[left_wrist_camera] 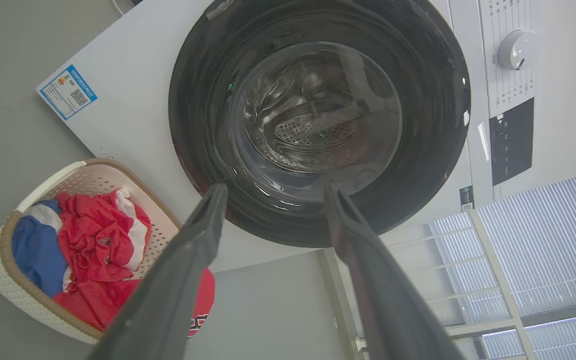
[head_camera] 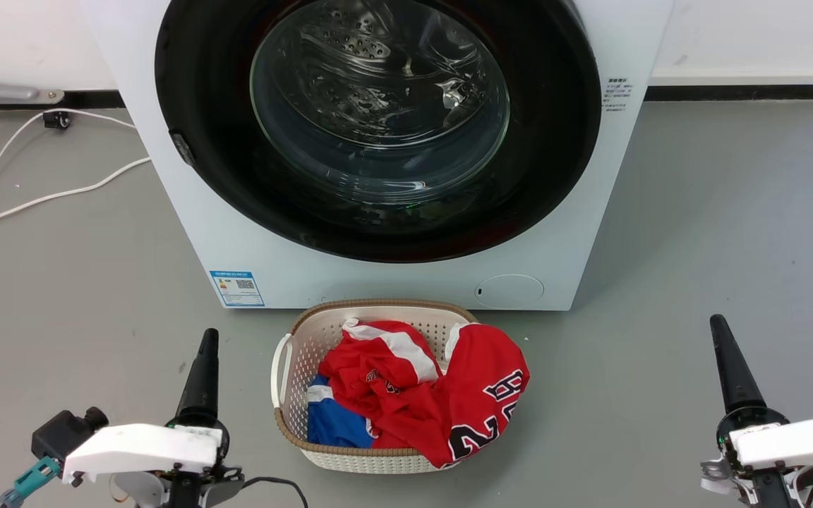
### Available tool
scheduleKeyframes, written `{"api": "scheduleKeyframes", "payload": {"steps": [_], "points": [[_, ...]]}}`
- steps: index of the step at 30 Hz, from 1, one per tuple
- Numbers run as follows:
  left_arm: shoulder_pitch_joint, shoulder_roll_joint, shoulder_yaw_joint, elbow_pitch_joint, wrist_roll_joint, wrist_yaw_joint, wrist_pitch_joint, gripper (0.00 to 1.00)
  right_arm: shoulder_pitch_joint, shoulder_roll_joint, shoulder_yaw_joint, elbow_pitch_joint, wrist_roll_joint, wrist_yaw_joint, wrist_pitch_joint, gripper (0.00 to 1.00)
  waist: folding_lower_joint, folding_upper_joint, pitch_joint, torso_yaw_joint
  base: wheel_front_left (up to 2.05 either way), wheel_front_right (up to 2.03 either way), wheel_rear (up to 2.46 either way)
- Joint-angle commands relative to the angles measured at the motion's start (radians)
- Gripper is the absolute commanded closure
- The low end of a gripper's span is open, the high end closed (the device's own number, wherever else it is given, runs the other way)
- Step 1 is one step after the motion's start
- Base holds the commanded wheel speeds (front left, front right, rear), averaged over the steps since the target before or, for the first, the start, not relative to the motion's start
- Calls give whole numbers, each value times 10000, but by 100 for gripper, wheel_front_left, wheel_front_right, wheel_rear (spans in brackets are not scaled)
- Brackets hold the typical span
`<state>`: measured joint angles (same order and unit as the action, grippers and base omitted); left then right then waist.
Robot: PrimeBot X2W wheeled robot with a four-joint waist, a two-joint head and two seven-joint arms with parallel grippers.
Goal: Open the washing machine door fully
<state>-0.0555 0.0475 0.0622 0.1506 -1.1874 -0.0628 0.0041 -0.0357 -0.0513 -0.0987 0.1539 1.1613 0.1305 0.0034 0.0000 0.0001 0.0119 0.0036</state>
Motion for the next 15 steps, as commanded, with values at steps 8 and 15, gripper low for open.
{"api": "scheduleKeyframes", "payload": {"steps": [8,15], "points": [[54,24,-374,-506,1918,416,-371,0,139,-19,162,-669,-2110,2,-378,0,0,-1,17,29,0,0,0],[145,69,-590,-726,3122,656,-628,0,294,-15,251,-885,-3440,3,-628,0,0,-1,18,48,0,0,0]]}}
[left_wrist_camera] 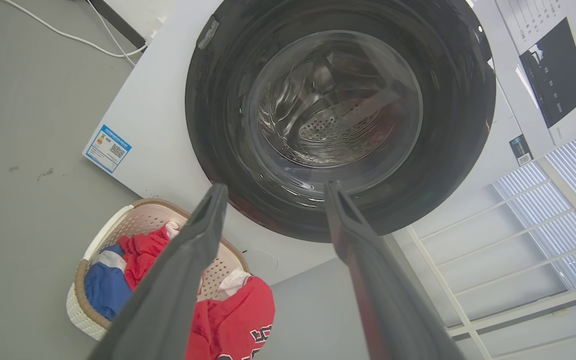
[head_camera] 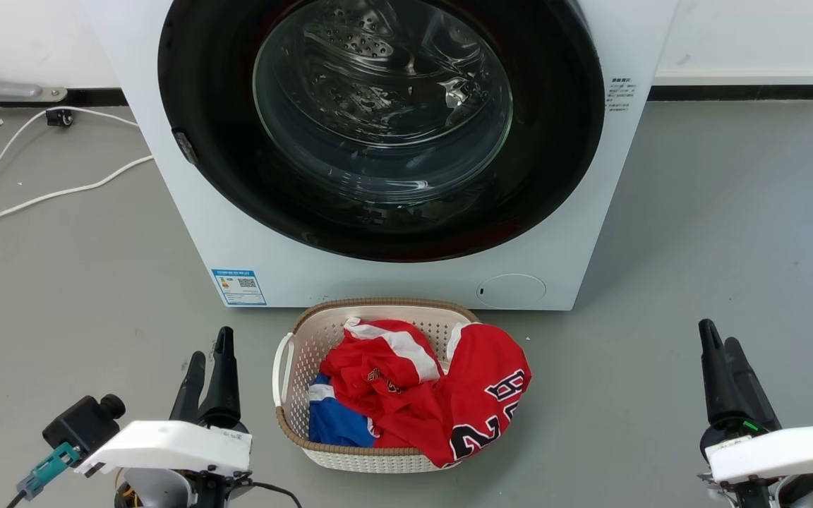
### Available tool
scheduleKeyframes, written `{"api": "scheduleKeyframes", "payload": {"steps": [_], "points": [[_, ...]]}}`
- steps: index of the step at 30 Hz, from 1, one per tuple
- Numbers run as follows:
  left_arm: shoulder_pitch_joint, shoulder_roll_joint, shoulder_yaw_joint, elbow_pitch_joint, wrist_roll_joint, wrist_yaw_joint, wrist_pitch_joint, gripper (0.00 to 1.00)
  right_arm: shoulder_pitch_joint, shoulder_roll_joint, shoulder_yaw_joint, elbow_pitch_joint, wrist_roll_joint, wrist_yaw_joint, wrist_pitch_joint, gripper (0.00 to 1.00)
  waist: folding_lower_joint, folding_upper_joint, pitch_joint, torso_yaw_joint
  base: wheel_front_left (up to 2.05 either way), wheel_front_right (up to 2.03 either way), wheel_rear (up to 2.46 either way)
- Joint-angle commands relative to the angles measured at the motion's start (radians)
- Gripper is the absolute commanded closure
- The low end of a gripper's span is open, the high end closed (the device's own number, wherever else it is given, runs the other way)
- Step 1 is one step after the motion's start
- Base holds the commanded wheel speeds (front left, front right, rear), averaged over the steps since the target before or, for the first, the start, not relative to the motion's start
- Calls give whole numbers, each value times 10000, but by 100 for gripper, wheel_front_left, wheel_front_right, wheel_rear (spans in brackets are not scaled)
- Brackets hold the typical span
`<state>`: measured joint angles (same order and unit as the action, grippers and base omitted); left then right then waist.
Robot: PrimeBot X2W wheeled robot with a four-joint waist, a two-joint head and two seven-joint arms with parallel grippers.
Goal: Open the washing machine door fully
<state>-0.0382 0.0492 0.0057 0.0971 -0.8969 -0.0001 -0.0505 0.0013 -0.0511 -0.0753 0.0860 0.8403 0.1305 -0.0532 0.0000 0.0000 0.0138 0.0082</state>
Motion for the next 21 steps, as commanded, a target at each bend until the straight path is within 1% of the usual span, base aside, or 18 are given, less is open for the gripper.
{"api": "scheduleKeyframes", "payload": {"steps": [1,7,21], "points": [[-16,60,-60,-219,373,67,-114,0,-57,-17,31,-231,-404,3,-100,0,0,0,-3,3,0,0,0],[56,120,-282,-392,1189,193,-314,0,93,-15,37,-325,-1296,3,-302,0,0,0,-7,15,0,0,0],[246,139,-568,-677,2858,262,-739,0,320,-9,124,-629,-3128,3,-725,0,0,0,3,76,0,0,0]]}}
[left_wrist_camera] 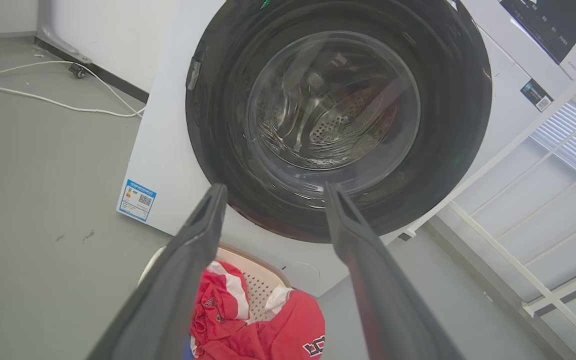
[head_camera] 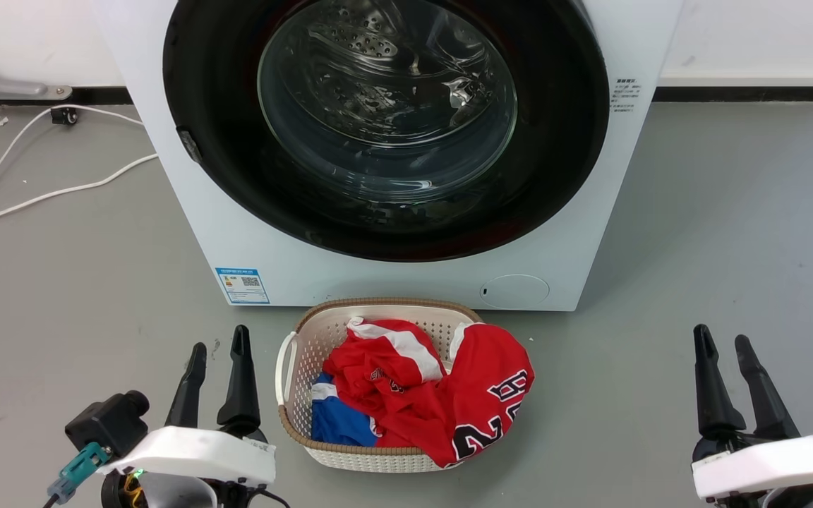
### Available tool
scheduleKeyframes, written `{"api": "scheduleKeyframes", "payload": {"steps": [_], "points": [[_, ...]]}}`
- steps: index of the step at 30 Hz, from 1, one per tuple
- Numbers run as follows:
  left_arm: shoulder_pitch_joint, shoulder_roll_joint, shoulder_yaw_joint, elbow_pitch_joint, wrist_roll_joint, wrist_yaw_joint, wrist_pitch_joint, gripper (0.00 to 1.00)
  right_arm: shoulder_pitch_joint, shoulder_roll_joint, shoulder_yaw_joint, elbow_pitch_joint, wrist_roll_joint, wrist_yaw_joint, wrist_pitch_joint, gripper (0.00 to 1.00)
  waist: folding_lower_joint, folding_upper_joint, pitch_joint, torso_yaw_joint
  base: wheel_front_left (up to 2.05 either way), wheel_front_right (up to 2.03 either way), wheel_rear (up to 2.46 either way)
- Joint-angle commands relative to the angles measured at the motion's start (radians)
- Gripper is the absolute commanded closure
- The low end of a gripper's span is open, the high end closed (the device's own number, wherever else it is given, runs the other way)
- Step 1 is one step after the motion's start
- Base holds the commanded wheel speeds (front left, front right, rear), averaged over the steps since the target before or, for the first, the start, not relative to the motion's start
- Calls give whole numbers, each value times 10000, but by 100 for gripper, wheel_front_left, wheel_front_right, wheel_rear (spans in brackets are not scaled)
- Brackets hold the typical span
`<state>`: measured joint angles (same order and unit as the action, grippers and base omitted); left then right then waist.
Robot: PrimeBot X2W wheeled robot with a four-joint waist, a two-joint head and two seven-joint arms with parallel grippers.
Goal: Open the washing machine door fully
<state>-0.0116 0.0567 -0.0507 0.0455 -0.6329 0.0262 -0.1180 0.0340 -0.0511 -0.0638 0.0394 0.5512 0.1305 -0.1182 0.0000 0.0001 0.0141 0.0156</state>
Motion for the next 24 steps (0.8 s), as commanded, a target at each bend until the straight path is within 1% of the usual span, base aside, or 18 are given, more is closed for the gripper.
{"api": "scheduleKeyframes", "payload": {"steps": [1,5,12,24], "points": [[-10,64,-14,-176,336,2,-97,0,4,-9,13,-184,-356,3,-100,0,0,-1,-1,4,0,0,0],[53,57,-52,-248,783,15,-209,0,74,-8,25,-279,-814,3,-212,0,0,-1,2,8,0,0,0],[127,26,-111,-337,1455,-89,-396,0,194,-5,40,-442,-1537,2,-402,0,0,-1,25,26,0,0,0],[287,-38,-124,-365,2370,-251,-664,0,357,0,81,-693,-2434,2,-667,0,0,-1,51,50,0,0,0]]}}
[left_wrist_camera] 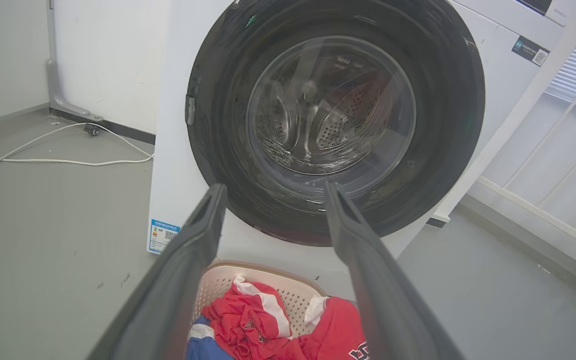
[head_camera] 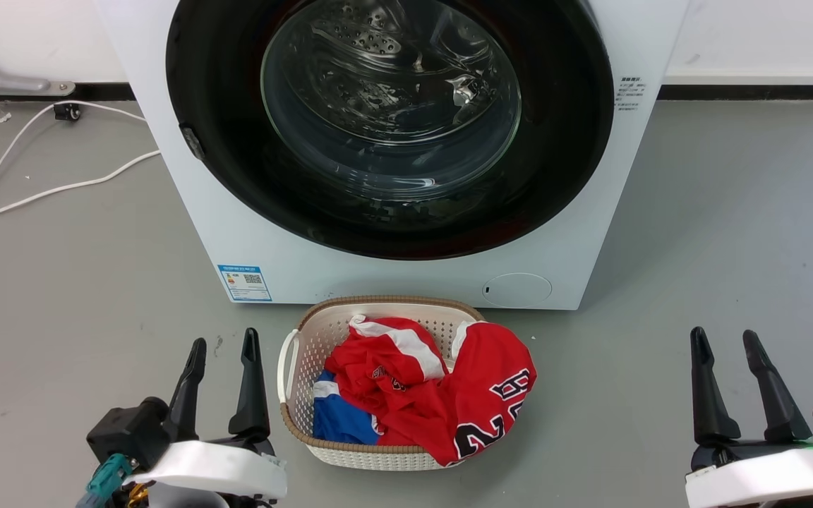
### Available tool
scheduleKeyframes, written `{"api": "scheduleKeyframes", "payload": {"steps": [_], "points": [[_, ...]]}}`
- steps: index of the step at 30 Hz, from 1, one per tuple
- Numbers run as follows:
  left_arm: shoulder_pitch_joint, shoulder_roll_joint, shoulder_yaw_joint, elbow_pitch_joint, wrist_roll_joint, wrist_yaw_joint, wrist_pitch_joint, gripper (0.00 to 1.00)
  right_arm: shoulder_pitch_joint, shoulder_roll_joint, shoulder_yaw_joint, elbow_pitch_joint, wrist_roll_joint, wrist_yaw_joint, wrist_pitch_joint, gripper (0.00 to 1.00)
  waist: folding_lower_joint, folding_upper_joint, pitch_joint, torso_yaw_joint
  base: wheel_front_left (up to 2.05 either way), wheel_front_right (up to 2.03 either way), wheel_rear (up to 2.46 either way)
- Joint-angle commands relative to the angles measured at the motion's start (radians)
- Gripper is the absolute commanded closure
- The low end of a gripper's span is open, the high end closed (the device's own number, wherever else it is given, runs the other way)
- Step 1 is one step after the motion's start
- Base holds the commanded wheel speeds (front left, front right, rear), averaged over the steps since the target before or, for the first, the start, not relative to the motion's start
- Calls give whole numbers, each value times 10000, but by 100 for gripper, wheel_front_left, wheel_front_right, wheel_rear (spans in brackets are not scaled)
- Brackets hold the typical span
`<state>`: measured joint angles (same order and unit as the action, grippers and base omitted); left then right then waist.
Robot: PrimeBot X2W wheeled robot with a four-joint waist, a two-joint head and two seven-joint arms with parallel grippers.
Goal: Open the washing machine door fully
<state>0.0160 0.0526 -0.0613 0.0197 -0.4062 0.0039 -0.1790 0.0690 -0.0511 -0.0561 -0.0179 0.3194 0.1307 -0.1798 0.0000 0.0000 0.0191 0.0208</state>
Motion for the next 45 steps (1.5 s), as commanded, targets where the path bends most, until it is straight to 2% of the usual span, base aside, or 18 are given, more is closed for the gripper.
{"api": "scheduleKeyframes", "payload": {"steps": [1,11,27,42,45], "points": [[24,-2,-15,-112,191,-28,-76,0,19,0,13,-142,-212,0,-70,0,0,0,2,-2,0,0,0],[149,-23,-63,51,883,-113,-306,0,154,4,77,-412,-1018,0,-293,0,0,0,-16,-3,0,0,0],[336,-27,-243,180,1691,8,-621,0,374,10,126,-759,-2007,-1,-608,0,0,0,-58,37,0,0,0],[467,-27,-366,302,2410,34,-891,0,580,16,110,-731,-2318,-1,-878,0,0,0,-60,52,0,0,0],[463,-27,-354,366,2287,9,-871,0,577,16,104,-645,-2201,-1,-858,0,0,0,-61,61,0,0,0]]}}
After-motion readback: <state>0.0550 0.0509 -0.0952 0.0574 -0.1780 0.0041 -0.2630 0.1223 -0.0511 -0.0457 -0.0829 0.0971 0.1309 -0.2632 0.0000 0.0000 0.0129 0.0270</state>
